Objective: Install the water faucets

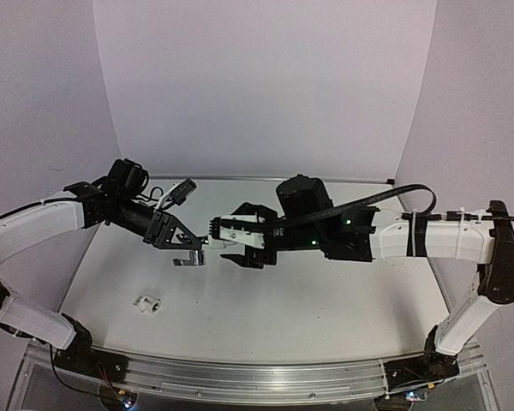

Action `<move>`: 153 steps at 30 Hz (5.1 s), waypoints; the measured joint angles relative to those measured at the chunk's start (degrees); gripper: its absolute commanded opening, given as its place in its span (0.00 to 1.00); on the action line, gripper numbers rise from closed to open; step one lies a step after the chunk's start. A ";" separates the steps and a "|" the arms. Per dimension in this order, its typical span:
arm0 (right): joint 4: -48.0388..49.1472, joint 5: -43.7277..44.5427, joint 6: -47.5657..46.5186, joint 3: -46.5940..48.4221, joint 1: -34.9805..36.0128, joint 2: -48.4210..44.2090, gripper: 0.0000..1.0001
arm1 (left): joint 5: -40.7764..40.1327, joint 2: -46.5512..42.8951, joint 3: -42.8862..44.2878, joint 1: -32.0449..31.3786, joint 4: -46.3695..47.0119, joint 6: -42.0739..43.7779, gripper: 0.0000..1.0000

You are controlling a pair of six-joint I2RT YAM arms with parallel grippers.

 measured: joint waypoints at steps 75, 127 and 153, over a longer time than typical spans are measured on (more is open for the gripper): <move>0.51 -18.72 -9.70 0.51 -3.94 -3.50 0.86 | -4.71 -1.15 0.87 0.22 -1.25 -0.48 0.00; 12.64 -48.31 90.83 14.82 -16.64 21.23 0.64 | -33.71 -13.18 -2.38 -0.14 -0.88 13.46 0.00; 8.22 -6.58 -16.13 -3.63 0.25 -1.79 0.72 | -2.50 1.49 4.63 0.32 -9.91 6.05 0.00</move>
